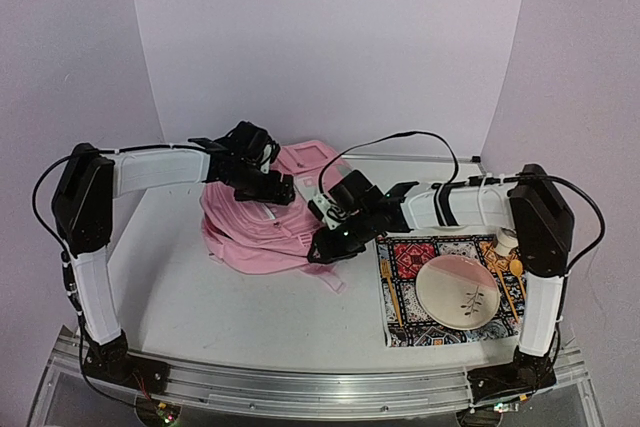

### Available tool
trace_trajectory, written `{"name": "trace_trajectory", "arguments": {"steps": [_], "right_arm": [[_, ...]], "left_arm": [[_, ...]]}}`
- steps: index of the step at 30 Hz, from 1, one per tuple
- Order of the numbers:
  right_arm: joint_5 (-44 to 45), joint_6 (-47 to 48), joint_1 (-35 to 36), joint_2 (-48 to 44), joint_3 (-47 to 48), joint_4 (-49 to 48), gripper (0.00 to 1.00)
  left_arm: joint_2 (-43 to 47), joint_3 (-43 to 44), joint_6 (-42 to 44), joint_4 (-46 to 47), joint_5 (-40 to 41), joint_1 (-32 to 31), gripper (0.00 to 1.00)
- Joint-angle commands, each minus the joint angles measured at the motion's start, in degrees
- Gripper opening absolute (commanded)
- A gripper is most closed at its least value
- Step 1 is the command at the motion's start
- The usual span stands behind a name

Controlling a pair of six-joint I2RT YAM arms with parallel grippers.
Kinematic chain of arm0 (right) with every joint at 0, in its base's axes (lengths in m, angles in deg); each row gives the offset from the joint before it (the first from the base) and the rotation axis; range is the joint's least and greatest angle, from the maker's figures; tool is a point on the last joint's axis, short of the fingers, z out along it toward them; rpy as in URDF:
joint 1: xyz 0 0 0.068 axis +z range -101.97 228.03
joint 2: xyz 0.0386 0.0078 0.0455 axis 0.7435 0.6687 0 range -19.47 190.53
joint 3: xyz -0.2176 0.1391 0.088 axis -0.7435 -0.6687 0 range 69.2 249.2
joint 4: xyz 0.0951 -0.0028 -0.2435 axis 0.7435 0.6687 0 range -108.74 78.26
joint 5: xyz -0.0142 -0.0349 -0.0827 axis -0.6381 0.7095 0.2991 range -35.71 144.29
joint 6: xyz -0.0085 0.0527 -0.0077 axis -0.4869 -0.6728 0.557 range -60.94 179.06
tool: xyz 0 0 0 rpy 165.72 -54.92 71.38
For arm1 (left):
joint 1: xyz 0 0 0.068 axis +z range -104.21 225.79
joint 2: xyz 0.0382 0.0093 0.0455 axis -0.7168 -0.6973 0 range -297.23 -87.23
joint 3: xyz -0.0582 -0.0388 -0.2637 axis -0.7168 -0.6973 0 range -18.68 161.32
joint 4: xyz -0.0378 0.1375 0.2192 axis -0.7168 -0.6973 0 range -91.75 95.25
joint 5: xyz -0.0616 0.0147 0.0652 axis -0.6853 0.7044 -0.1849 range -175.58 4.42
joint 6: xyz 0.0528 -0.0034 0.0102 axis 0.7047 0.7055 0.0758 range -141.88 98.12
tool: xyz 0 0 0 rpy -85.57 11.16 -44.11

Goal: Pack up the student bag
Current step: Place the largest pocket of the student bag, then hold the largest pocket of the student bag.

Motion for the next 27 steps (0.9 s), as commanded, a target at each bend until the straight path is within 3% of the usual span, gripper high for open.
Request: {"name": "trace_trajectory", "arguments": {"steps": [1,13,19,27], "right_arm": [[0.66,-4.12,-1.53,-6.43,-3.3,0.16,0.43],[-1.14,-23.33,-9.7,-8.08,-14.93,-16.83,0.63],[-2.1,-29.38,-10.39,-3.56,-14.63,-24.62,0.69],[-0.67,-34.06,-10.39,-1.74,-16.74,-26.36,0.7]], "left_arm": [[9.72,-4.88,-4.81,-3.0,3.78,-0.1,0.95],[18.92,-16.51,-23.3,1.04,11.19,-14.45,0.87],[16.65,-18.87,-28.14,6.49,13.9,-20.58,0.83],[10.26,-20.26,-31.4,12.51,14.08,-24.21,0.77]]}}
